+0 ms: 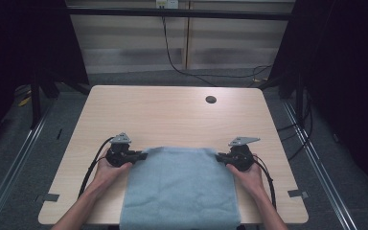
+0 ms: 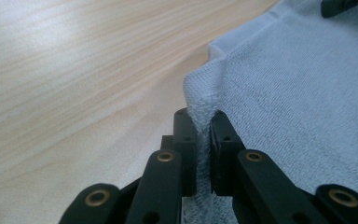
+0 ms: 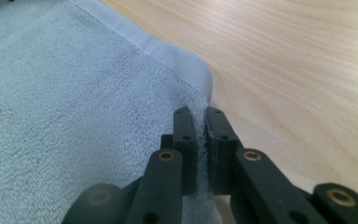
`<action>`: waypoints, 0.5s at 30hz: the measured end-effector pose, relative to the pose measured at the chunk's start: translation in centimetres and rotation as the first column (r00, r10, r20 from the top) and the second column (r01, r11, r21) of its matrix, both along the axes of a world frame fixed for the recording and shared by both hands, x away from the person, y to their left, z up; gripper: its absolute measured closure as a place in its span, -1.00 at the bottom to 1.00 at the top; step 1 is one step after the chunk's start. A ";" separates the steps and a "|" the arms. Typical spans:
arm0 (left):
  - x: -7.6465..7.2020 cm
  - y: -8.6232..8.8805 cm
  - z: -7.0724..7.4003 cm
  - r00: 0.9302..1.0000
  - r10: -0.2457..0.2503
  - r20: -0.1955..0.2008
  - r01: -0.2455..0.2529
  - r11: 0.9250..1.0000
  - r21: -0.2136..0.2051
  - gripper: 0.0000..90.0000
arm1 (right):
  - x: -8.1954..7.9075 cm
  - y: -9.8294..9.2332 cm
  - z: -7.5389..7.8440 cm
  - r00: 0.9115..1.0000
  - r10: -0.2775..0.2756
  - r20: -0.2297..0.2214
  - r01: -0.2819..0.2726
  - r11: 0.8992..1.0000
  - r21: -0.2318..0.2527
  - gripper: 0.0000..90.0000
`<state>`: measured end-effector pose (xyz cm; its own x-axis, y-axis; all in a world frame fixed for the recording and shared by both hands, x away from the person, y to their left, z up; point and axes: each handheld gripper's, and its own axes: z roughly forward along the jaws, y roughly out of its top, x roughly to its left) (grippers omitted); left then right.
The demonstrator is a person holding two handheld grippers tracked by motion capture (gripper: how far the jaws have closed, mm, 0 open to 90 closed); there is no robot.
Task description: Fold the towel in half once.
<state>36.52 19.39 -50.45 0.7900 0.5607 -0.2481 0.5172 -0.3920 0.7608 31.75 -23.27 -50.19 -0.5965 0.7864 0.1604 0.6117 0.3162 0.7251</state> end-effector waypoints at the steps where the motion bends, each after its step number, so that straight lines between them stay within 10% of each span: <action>1: 0.0 0.2 0.2 1.000 0.004 0.001 -0.004 1.000 -0.012 0.86 | 0.0 -0.1 0.1 1.000 -0.004 -0.009 0.004 1.000 0.019 0.90; 15: -0.1 1.2 4.5 0.997 0.045 0.056 -0.035 0.986 -0.164 0.86 | 1.0 -0.5 4.8 0.997 -0.001 0.077 -0.014 0.981 0.194 0.91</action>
<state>36.41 20.60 -45.99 0.7839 0.5481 -0.2918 0.4818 -0.2404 0.8427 32.70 -23.82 -45.40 -0.6180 0.7408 0.2635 0.5507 0.1686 0.8175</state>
